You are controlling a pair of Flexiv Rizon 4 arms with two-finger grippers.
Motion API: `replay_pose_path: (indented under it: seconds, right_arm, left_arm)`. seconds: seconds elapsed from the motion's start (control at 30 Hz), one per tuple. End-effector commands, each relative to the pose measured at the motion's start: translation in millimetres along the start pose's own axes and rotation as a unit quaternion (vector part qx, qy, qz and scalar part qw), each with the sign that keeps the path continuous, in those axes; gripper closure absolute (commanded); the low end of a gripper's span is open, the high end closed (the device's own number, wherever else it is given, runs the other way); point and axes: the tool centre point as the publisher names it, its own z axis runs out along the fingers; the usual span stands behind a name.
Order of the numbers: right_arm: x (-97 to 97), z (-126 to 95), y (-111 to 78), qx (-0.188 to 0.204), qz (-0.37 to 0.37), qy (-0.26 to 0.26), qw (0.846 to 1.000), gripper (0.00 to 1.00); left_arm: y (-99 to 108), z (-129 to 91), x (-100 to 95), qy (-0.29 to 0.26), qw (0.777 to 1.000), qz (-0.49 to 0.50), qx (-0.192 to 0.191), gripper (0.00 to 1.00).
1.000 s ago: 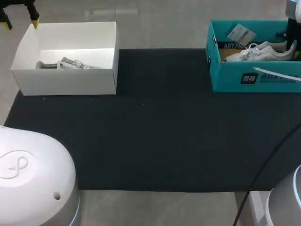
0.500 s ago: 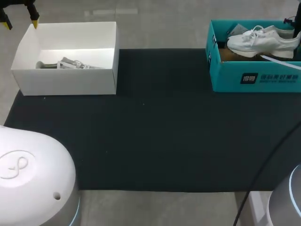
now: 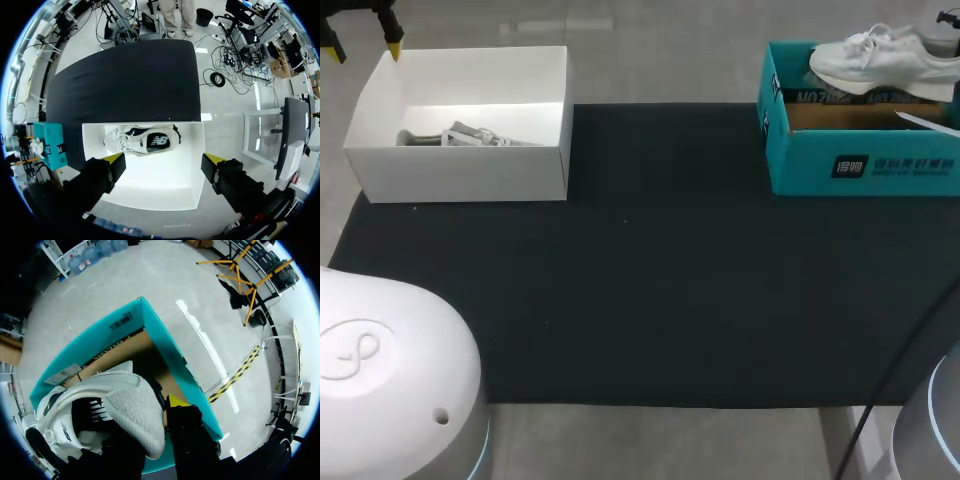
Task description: Take the shoe out of the shoebox, open the shoe tongue, remove and reinsert the insole, then place the shoe into the shoebox
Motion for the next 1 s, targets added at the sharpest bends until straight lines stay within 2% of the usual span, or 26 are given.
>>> replay_pose_path:
  seconds: [0.03, 0.5, 0.73, 1.0]
  right_arm:
    - [-3.1, -1.8, -13.5, -0.022, 0.001, 0.004, 1.000, 1.00]
    - [-3.1, -1.8, -13.5, -0.022, 0.001, 0.004, 1.000, 1.00]
    - [-8.9, -46.9, -14.7, -0.050, 0.004, -0.009, 0.999, 1.00]
    - [-14.3, -93.0, -26.6, -0.050, 0.032, -0.035, 0.998, 1.00]
  left_arm:
    - [-0.2, -0.1, 0.2, 0.000, 1.000, 0.000, 0.000, 0.00]
    - [-0.2, -0.1, 0.2, 0.000, 1.000, 0.000, 0.000, 0.00]
    - [-0.2, -0.1, 0.2, 0.000, 1.000, 0.000, 0.000, 0.00]
    - [-0.2, -0.1, 0.2, 0.000, 1.000, 0.000, 0.000, 0.00]
